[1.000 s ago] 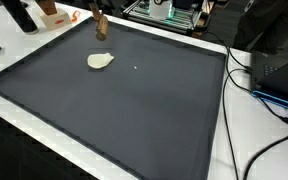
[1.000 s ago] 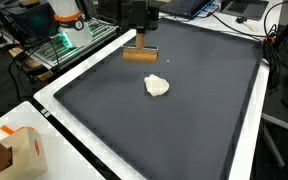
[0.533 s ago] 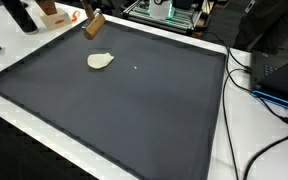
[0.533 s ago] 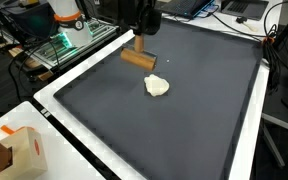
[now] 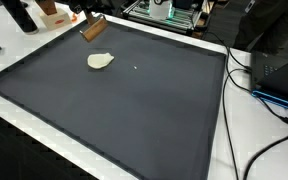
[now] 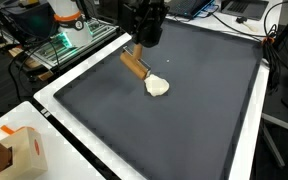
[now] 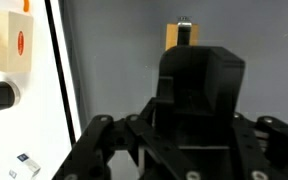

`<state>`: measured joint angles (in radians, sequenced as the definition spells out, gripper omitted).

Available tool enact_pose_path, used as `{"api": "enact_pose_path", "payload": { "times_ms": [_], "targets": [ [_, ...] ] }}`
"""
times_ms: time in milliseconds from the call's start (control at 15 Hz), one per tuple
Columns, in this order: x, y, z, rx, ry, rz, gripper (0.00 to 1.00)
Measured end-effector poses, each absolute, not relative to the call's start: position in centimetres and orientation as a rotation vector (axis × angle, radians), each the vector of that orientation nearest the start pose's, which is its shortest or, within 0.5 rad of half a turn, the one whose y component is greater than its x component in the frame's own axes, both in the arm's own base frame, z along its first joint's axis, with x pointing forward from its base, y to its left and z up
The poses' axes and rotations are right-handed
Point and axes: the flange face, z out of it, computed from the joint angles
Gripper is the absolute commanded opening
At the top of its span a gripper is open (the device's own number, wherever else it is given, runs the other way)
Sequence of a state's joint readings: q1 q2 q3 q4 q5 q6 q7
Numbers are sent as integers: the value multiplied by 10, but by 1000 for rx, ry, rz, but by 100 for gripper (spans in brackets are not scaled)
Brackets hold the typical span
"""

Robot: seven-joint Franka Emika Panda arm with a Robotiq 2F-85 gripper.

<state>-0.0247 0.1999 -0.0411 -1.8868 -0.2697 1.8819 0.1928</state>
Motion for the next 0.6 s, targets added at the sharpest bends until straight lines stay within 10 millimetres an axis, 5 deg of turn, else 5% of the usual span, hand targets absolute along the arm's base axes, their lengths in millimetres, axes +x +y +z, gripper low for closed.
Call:
{"api": "enact_pose_path", "payload": {
  "times_ms": [600],
  "targets": [
    [606,-53,355,-3512,578,419,24]
  ]
}}
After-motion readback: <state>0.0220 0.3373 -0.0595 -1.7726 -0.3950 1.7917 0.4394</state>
